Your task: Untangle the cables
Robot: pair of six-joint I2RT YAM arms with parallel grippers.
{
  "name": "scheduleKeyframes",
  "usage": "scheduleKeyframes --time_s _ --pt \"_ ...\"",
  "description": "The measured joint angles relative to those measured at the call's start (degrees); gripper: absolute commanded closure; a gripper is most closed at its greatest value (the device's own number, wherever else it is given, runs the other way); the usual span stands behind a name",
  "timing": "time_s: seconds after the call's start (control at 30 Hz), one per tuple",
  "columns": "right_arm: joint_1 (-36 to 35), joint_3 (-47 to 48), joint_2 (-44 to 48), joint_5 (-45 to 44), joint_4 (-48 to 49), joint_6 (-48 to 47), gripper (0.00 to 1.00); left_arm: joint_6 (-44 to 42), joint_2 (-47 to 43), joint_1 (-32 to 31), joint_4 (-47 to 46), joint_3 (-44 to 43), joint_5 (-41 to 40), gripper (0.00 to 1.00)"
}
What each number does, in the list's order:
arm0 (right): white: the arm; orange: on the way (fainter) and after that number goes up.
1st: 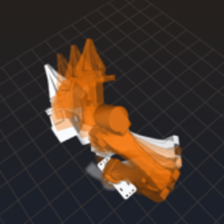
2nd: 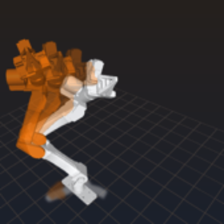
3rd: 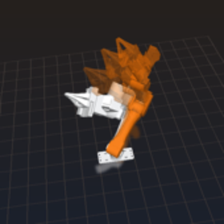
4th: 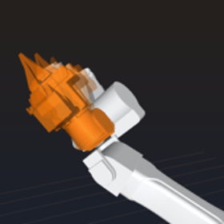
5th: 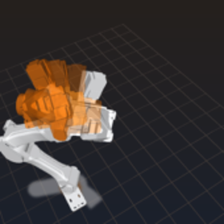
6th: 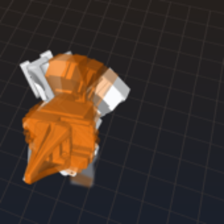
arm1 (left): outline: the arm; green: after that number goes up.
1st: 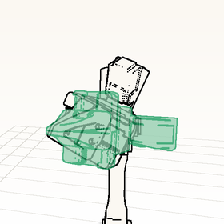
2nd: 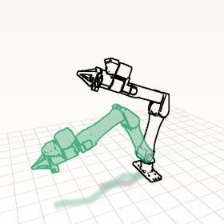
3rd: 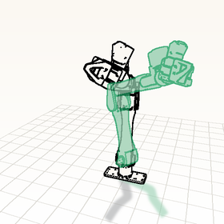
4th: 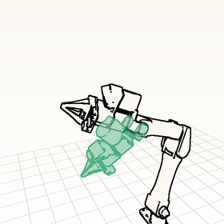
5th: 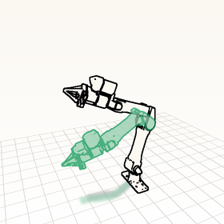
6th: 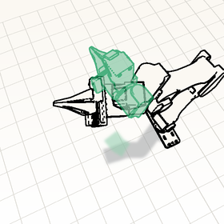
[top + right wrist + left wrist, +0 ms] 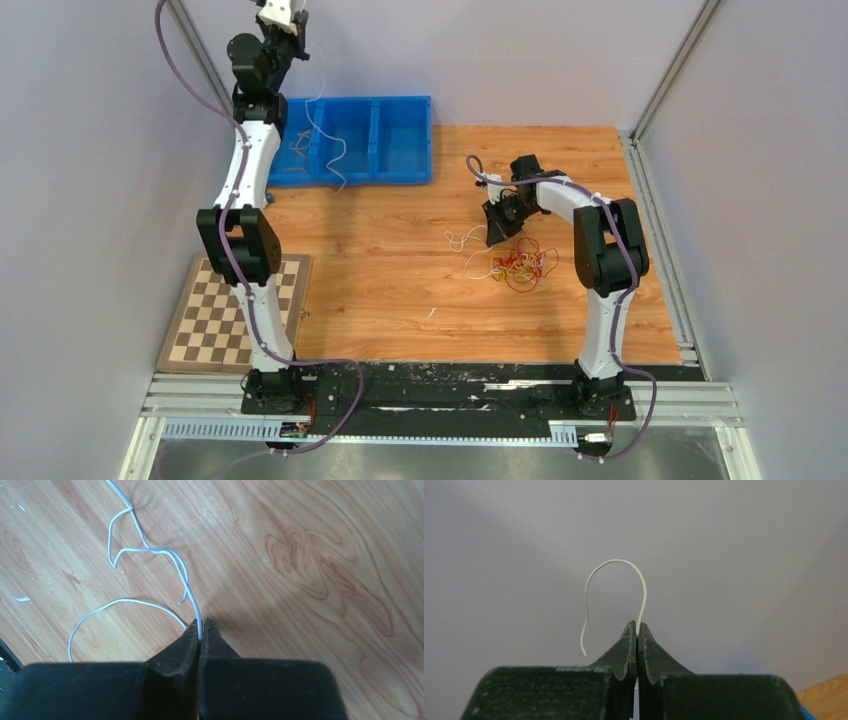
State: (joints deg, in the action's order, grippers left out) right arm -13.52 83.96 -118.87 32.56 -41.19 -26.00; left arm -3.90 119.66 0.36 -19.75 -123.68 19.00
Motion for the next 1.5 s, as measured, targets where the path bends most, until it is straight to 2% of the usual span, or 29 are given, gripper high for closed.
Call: scheduleKeyframes --time_s 0.3,0.63,0.83,0.9,1.03,1.1,1.13,1.17,1.23,1.47,1.5 --pt "0.11 0.13 -0.09 0.15 -0.15 0.02 1.0 -0.94 1.77 0.0 2.19 -0.35 -0.17 1.0" --pt "0.13 0.44 -0.31 0.33 -0.59 0.02 1.0 -1.99 6.47 0.0 2.45 -13.7 -2.45 1.0" --pt "0.11 0.46 -0.31 0.33 -0.7 0.0 1.0 -2.67 7.02 0.0 0.66 -13.75 -3.69 1.0" --pt "0.11 0.46 -0.31 0.33 -0.9 0.0 1.0 -2.69 7.1 0.0 0.48 -12.81 -3.67 0.97" --pt "0.11 0.48 -0.33 0.35 -1.09 0.0 1.0 -2.21 6.75 0.0 -0.22 -6.56 -2.95 0.81" --pt "0.11 0.48 -0.33 0.35 -1.18 0.0 1.0 -1.53 6.45 0.0 0.68 -1.75 -1.27 0.67" --pt "0.11 0.48 -0.33 0.35 -1.22 0.0 1.0 -1.16 6.45 0.0 1.6 0.48 -0.37 0.53" --pt "0.11 0.48 -0.33 0.35 -1.25 0.0 1.0 -0.72 6.45 0.0 3.1 2.47 0.55 0.47" --pt "0.11 0.48 -0.33 0.35 -1.25 0.0 1.0 0.2 6.45 0.0 6.97 6.03 2.01 0.28" --pt "0.28 0.48 -0.31 0.83 -1.57 -0.26 1.0 2.19 2.84 0.39 17.16 11.17 4.26 0.11" --pt "0.35 0.48 -0.31 1.05 -1.75 -0.42 1.0 2.34 1.53 0.44 18.64 11.19 4.61 0.06"
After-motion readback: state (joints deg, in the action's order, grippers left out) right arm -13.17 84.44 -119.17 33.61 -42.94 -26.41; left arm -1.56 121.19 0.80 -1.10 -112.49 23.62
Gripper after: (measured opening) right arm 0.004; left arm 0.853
